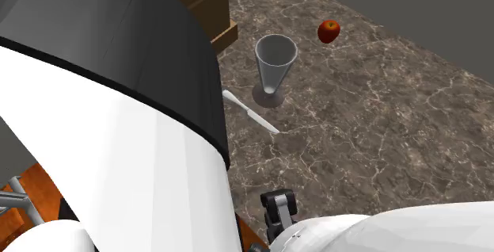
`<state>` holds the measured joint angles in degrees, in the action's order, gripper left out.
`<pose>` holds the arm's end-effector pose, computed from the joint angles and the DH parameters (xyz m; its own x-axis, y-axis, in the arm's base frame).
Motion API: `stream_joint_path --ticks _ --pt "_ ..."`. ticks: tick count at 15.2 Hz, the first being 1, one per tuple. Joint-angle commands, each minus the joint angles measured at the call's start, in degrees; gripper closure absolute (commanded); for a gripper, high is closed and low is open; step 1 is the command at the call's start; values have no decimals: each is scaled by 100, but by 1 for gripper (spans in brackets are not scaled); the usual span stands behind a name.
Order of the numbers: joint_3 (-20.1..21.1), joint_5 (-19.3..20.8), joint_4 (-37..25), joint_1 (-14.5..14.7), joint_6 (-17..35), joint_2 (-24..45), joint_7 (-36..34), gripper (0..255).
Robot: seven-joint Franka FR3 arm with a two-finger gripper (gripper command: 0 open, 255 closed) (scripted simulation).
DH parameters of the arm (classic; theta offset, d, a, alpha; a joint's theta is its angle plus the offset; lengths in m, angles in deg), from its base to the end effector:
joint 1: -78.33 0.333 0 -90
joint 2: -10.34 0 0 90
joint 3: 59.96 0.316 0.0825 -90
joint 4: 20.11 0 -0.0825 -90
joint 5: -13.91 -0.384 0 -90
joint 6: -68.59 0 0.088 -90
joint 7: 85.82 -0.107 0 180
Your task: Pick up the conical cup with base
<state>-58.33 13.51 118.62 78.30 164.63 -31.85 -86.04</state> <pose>0.3267 0.0116 0.5529 0.9998 0.0158 -0.0089 0.0159 -0.9998 0.0122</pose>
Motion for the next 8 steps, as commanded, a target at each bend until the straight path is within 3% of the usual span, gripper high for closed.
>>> stream_joint_path --ticks 1,8 --pt "0 0 0 0 0 0 0 0" --pt "599 -599 46 371 834 611 -622 0"
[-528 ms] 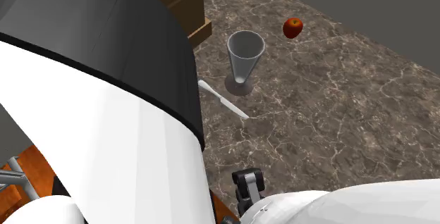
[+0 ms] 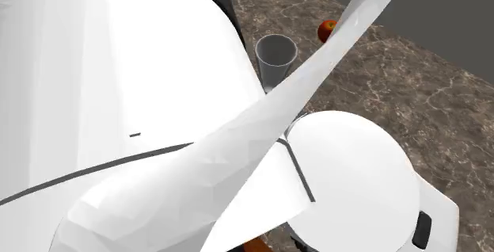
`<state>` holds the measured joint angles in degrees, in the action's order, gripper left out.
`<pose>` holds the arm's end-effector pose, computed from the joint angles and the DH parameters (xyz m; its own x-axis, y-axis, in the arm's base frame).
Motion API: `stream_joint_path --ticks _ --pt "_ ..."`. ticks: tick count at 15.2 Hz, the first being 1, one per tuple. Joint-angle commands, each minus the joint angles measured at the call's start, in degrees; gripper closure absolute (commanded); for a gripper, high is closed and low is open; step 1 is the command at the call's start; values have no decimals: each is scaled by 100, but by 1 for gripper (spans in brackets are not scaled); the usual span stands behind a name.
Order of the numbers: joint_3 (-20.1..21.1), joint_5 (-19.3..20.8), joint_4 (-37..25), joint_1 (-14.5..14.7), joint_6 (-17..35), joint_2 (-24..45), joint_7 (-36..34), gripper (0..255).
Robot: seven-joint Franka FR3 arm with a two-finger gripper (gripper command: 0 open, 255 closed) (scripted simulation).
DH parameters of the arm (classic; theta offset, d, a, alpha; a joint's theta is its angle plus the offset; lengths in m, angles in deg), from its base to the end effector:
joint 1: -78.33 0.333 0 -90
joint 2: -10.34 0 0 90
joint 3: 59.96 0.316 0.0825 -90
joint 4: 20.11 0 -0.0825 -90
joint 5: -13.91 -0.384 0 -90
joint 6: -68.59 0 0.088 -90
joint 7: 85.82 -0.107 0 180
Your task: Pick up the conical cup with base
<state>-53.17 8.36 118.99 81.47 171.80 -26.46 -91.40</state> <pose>0.3527 0.0754 0.5268 0.9995 0.0312 0.0106 0.0315 -0.9992 -0.0248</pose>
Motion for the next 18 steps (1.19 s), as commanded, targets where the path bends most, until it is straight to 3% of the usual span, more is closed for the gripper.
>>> stream_joint_path --ticks 1,10,18 --pt "169 -157 -9 103 239 182 -171 0" --pt "936 -609 -466 459 1304 1369 -915 0" --pt "1578 -545 -1288 665 2102 2659 -1659 0"
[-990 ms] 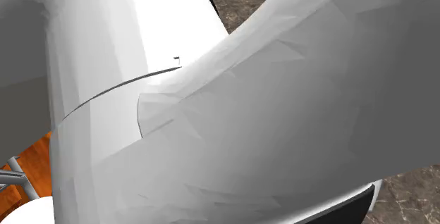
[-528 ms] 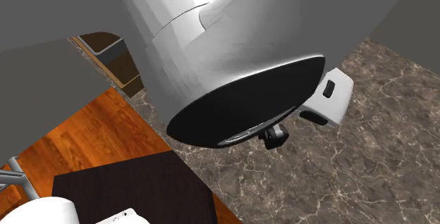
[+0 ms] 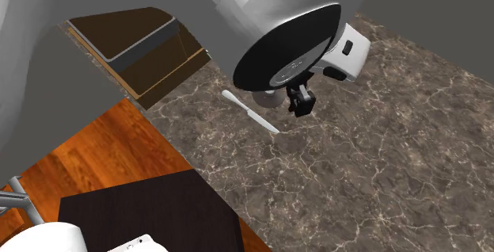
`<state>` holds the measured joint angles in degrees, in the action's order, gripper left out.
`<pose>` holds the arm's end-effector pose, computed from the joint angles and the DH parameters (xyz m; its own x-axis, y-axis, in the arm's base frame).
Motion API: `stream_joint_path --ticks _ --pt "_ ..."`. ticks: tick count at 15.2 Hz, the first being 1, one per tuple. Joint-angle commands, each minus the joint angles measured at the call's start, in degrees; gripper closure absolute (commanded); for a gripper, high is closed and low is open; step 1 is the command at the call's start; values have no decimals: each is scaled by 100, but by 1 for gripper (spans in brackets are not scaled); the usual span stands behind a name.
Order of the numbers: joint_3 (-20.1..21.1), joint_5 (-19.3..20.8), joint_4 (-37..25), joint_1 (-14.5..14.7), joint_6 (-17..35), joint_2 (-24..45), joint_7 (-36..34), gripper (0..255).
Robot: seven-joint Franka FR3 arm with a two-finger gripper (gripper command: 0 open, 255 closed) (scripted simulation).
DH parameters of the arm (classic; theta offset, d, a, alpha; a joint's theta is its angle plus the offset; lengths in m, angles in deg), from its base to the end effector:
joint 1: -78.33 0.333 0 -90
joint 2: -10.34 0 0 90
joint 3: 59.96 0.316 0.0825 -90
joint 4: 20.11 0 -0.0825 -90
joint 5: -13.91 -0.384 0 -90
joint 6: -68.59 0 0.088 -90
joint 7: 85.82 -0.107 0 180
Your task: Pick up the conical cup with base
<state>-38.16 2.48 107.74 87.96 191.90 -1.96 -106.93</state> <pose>0.4185 0.2731 0.4662 0.9946 0.0721 0.0750 0.0818 -0.9874 -0.1355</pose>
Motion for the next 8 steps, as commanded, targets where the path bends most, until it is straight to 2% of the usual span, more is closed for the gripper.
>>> stream_joint_path --ticks 1,6,8 --pt "150 91 -292 41 175 384 -211 0" --pt "454 471 -1029 211 519 1295 -783 0" --pt "457 499 -1009 230 604 1358 -806 0"
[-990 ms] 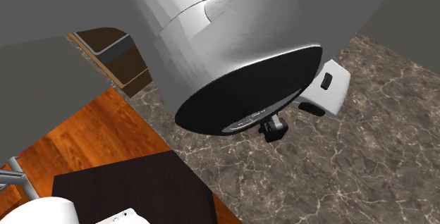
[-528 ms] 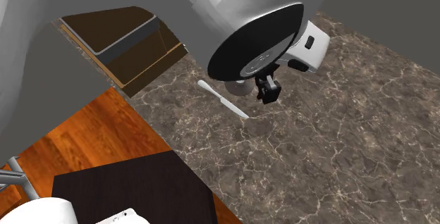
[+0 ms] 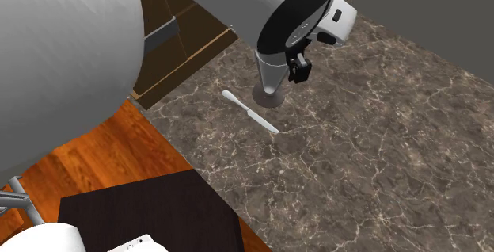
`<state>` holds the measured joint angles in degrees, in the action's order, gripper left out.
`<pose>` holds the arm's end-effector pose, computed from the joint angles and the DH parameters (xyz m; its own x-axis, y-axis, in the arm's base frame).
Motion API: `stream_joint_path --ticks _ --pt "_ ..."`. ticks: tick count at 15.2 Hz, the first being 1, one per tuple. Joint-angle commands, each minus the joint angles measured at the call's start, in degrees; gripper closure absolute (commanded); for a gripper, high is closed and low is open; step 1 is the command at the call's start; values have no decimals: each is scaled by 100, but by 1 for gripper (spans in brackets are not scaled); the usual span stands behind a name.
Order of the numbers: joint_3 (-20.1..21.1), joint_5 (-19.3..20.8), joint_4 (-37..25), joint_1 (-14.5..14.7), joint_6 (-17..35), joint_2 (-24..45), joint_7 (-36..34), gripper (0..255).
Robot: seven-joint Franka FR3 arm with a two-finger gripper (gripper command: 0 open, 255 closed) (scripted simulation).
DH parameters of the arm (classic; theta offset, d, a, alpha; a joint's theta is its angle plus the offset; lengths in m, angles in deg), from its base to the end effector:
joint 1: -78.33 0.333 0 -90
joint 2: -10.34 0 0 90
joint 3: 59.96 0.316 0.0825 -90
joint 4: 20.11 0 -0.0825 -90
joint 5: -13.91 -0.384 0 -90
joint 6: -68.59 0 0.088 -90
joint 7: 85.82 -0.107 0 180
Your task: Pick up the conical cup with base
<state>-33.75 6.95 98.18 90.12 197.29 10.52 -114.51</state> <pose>0.4440 0.3511 0.4489 0.9913 0.0852 0.1006 0.1022 -0.9787 -0.1781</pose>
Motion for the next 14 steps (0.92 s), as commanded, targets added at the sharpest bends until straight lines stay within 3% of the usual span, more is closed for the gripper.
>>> stream_joint_path --ticks 1,8,9,14 --pt "17 63 -7 18 139 140 -51 0" --pt "23 143 232 37 556 332 -78 0" --pt "23 144 226 37 549 332 -80 255" --pt "21 146 220 35 547 336 -77 255"
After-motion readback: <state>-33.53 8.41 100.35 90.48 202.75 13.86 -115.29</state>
